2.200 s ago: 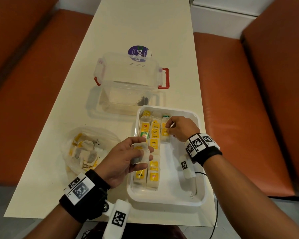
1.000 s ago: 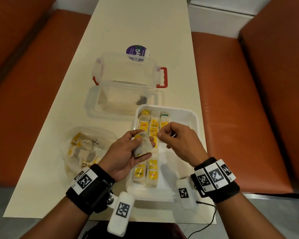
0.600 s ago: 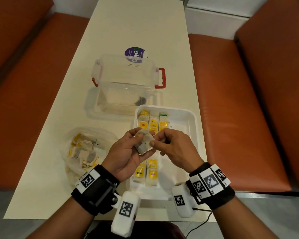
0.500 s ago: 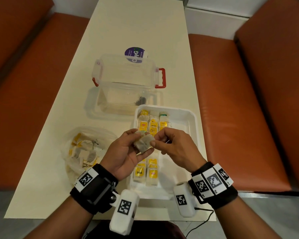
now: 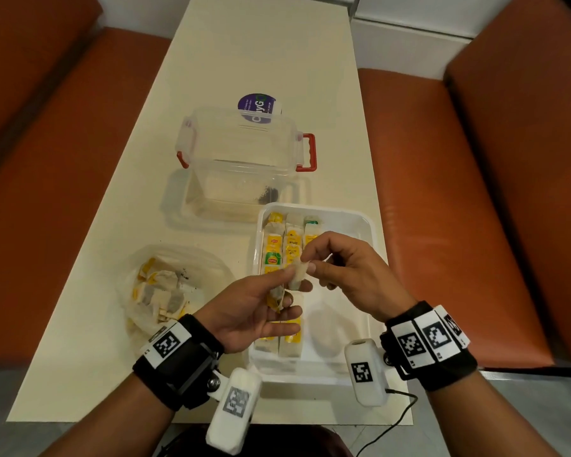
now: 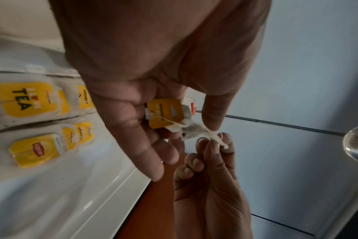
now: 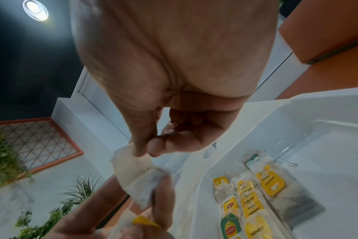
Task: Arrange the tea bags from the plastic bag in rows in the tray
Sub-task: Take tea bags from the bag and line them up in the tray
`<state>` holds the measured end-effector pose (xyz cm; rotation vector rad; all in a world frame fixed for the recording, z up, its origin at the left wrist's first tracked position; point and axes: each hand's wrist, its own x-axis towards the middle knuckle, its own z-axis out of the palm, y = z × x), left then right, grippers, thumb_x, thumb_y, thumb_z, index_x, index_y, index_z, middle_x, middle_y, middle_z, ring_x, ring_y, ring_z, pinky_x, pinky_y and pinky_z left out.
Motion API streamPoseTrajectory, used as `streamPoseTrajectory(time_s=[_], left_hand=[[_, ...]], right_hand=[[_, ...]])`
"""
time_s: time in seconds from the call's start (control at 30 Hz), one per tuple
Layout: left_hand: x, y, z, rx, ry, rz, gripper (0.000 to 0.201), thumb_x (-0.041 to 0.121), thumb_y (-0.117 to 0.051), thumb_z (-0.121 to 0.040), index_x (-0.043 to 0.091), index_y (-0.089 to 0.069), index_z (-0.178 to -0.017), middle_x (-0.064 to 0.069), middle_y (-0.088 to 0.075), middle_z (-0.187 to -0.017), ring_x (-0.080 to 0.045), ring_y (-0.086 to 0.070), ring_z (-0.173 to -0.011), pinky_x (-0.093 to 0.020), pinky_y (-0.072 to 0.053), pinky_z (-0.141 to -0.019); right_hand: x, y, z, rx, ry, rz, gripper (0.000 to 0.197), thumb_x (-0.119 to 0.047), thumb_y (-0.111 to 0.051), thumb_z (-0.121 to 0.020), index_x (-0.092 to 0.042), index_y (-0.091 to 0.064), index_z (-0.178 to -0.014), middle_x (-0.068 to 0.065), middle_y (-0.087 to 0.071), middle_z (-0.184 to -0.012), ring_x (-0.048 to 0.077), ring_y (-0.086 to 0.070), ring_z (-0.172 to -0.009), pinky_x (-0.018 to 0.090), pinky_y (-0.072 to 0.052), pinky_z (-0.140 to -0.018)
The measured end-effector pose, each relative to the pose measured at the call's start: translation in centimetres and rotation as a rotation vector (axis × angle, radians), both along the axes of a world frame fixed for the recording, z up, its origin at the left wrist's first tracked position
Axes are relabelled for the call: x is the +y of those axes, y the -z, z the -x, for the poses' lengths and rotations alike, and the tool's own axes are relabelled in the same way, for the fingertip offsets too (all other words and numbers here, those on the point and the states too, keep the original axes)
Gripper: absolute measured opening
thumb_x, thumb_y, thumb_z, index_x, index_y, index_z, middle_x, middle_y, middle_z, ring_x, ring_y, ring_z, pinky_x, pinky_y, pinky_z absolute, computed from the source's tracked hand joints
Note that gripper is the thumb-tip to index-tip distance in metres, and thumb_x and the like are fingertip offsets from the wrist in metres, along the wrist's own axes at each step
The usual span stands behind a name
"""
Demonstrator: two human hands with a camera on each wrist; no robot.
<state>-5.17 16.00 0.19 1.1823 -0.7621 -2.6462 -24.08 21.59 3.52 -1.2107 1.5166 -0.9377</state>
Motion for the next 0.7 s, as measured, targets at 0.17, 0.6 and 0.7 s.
streamPoseTrajectory(time_s=[0.17, 0.6, 0.7], left_hand=[[0.1, 0.1, 0.5, 0.002, -0.077, 0.090, 0.017, 0.024, -0.074, -0.077, 0.018, -0.070, -0.093, 0.003, -0.055, -0.072, -0.012, -0.062, -0.067, -0.029, -0.057, -0.065], [-0.1, 2.0, -0.8, -0.265, 0.002, 0.318, 0.007, 0.015, -0.071, -0.090, 0.013, -0.065, -0.088, 0.002, -0.054, -0.067, -0.009, -0.053, -0.056, -0.024, -0.052, -0.053], [0.0, 1.6, -0.5, -0.263, 0.056, 0.352, 0.010, 0.015, -0.066, -0.094, 0.012, -0.068, -0.085, 0.005, -0.059, -0.067, -0.009, -0.053, -0.058, -0.024, -0.051, -0.054]], right_hand=[[0.3, 0.2, 0.5, -0.121, 0.107, -0.082, 0.011, -0.009, -0.065, -0.095, -0.018, -0.068, -0.101, 0.004, -0.067, -0.084, 0.013, -0.061, -0.062, 0.025, -0.049, -0.060], [-1.4, 5.9, 3.3, 0.270, 0.257, -0.375, 0.016, -0.013, -0.070, -0.090, -0.015, -0.068, -0.106, 0.000, -0.071, -0.079, 0.015, -0.068, -0.070, 0.026, -0.056, -0.063], [-2.1, 6.1, 2.0, 0.281, 0.009, -0.401, 0.034, -0.009, -0.067, -0.090, -0.023, -0.063, -0.120, -0.002, -0.070, -0.091, 0.010, -0.066, -0.072, 0.023, -0.054, -0.066]])
